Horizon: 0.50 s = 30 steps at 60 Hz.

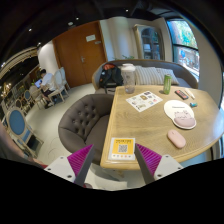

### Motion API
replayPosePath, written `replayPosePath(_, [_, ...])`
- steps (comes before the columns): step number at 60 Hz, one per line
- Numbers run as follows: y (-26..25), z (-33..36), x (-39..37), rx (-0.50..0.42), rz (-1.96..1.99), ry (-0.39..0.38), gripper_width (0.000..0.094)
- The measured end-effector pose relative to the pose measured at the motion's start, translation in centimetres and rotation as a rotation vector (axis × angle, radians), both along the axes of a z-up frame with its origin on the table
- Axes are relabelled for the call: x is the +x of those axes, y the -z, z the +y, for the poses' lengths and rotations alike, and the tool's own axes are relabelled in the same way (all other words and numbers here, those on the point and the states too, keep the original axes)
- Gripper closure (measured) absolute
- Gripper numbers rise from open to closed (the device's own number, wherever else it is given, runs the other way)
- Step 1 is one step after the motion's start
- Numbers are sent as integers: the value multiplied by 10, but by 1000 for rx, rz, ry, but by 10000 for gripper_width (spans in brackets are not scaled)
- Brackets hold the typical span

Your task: Arrange mouse

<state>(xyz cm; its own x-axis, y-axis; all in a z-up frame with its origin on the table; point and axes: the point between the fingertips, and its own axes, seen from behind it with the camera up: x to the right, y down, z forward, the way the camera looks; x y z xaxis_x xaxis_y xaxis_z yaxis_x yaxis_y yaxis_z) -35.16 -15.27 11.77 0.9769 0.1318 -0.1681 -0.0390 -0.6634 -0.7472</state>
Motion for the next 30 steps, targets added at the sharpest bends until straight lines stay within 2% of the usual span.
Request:
replayPosePath(15, [16,-14,23,-23,-13,44,99])
replayPosePath(24, [42,-24,78,-45,-77,100,99])
replayPosePath(30, [55,-20,128,-34,-106,169,99])
